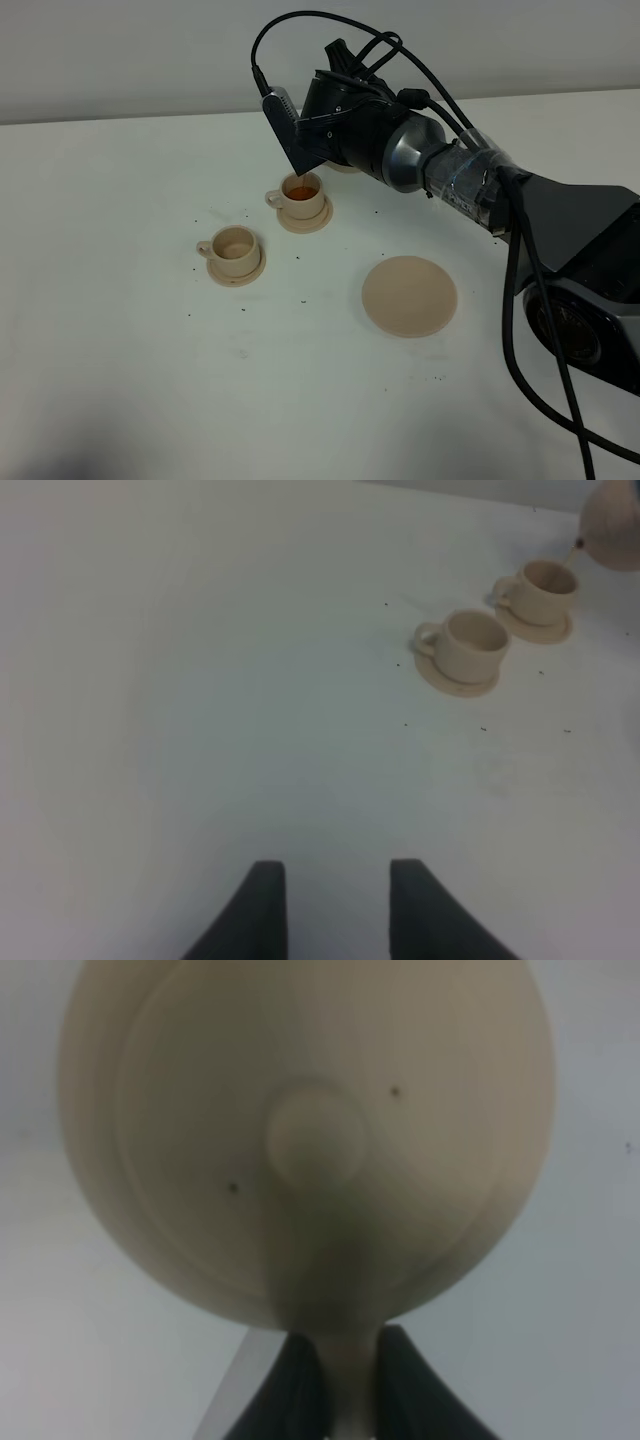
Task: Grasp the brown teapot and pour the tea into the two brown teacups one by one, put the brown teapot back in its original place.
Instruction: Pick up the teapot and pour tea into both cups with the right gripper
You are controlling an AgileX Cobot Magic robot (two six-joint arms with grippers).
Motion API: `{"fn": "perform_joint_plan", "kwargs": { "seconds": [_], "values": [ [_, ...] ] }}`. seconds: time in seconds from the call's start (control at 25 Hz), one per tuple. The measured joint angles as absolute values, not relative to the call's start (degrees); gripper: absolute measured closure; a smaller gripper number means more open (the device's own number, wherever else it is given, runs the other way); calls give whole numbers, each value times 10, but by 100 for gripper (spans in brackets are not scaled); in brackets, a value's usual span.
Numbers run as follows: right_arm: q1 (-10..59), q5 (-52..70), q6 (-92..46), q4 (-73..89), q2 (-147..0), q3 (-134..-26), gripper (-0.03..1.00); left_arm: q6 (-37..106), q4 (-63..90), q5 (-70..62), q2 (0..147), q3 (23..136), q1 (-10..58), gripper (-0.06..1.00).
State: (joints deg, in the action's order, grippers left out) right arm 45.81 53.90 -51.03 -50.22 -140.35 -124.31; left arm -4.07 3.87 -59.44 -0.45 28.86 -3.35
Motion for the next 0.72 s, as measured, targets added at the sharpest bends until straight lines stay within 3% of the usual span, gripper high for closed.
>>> {"fn": "perform_joint_plan", "kwargs": {
  "seconds": [0.72],
  "values": [
    [458,537,-517,-504,-1403,-1243,86,-41,39,-594,-5,289,-33,67]
  ]
}}
